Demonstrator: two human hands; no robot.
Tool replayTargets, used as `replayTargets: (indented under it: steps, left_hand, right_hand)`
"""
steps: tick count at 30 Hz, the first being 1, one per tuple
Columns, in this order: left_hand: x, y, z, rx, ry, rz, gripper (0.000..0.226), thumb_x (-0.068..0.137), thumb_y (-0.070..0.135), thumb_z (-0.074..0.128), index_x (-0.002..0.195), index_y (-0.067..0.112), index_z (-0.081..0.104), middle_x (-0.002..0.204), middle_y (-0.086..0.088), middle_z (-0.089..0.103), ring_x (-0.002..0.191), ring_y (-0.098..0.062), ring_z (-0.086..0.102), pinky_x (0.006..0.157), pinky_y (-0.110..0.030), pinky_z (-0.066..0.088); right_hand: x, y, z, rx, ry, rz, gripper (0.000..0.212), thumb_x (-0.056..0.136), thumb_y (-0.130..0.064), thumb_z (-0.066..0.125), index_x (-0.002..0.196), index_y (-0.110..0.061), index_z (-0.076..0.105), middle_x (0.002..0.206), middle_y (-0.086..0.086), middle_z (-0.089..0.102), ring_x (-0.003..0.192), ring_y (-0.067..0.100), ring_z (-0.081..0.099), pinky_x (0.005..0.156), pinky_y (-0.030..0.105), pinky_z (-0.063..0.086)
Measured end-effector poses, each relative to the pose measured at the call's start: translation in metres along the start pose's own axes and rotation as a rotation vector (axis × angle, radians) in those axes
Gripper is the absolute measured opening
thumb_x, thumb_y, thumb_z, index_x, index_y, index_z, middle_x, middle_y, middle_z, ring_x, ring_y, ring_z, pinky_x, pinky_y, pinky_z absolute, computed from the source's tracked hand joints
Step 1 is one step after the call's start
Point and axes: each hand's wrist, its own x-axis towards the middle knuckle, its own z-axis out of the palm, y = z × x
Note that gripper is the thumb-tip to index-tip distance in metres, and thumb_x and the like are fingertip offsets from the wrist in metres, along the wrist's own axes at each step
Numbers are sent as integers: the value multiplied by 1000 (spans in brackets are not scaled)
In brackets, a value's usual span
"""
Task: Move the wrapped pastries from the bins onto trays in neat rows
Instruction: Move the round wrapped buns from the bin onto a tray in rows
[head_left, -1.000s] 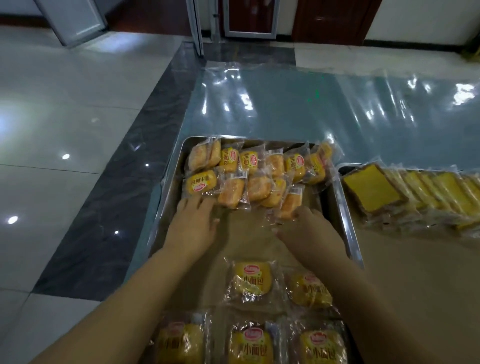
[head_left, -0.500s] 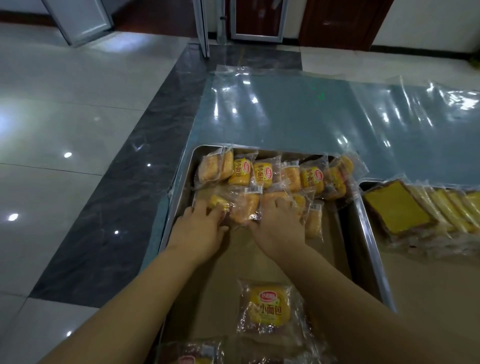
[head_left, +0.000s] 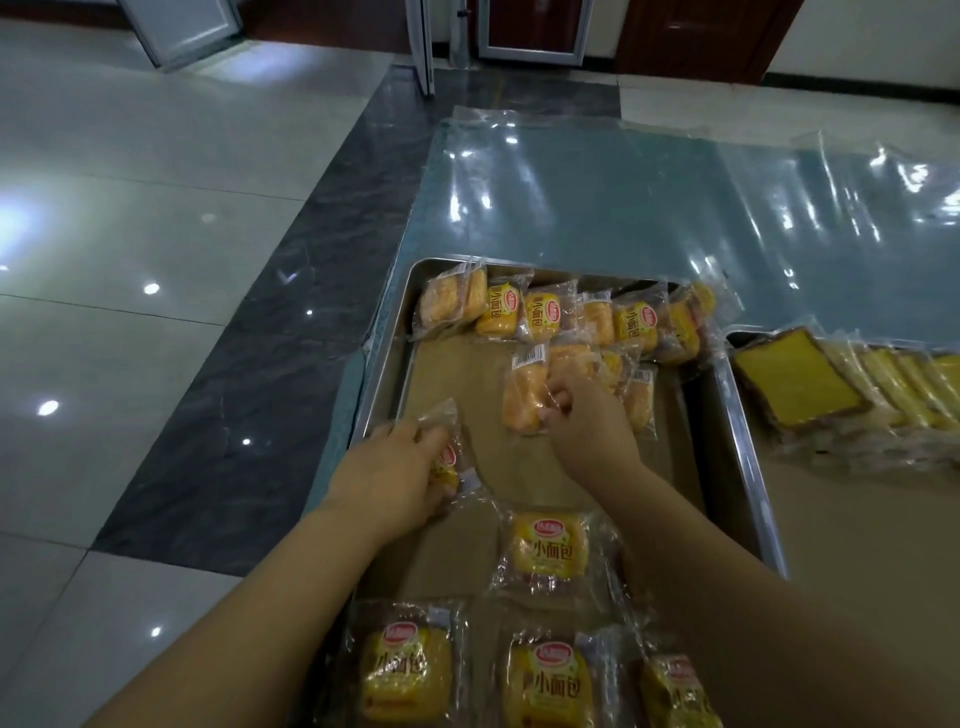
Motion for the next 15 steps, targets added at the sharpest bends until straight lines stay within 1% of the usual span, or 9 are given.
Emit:
replayTargets:
  steps: [2,4,5,6,9,11,12,15]
  left_hand:
    - [-7,8,4,96,-21,-35,64,84,61,47,137,32,27,132,-5,42,115,-26,45,87,-38,44]
    - [-14,17,10,108,-30,-81,64,82,66,43,134,30,32,130,-6,42,112,-26,47,85,-38,44]
    - [-18,20,13,91,-24,-102,64,82,68,42,132,29,35,130,-6,42,112,-25,47,84,-37,45]
    - [-21,22,16,69,-8,-119,65,81,69,42,130,27,37,129,-6,40,112,-25,45,84,-37,45]
    - [-31,26,24,38,54,-154,73,77,74,41,129,22,41,126,-6,34,116,-23,35,90,-36,43]
    - [-38,27,29,4,58,-165,77,76,75,41,131,22,41,126,-4,35,116,-23,33,93,-36,41]
    - [-41,28,30,-17,46,-170,78,76,76,40,132,22,41,126,-4,36,116,-23,34,93,-36,41]
    - [-51,28,33,-4,30,-173,80,76,78,36,132,23,40,128,-3,37,116,-23,37,89,-35,43]
  right_hand:
    - [-13,6,-6,59,44,-10,27,89,-14,57,115,-22,60,100,-7,61,86,10,55,63,22,42]
    - [-27,12,-11,66,119,-72,24,88,-13,58,110,-22,65,102,-5,63,90,12,56,72,28,46]
    - [-34,14,-14,52,166,-125,22,87,-10,60,104,-19,69,101,-3,64,90,15,56,74,29,46]
    - [-41,16,-16,37,212,-193,19,84,-6,62,98,-16,72,98,-1,65,89,17,56,73,29,44]
    - [-57,19,-21,-43,300,-455,17,73,9,70,77,-7,75,83,7,68,81,28,59,68,31,44]
    - [-65,23,-21,-89,298,-577,18,66,14,73,68,-4,73,76,8,68,78,31,60,68,34,48]
    - [-68,26,-21,-107,284,-607,19,65,15,73,65,-4,72,73,8,68,76,31,60,67,36,50]
    - [-75,34,-19,-133,229,-593,20,65,15,74,63,-5,70,72,6,67,72,31,59,60,40,52]
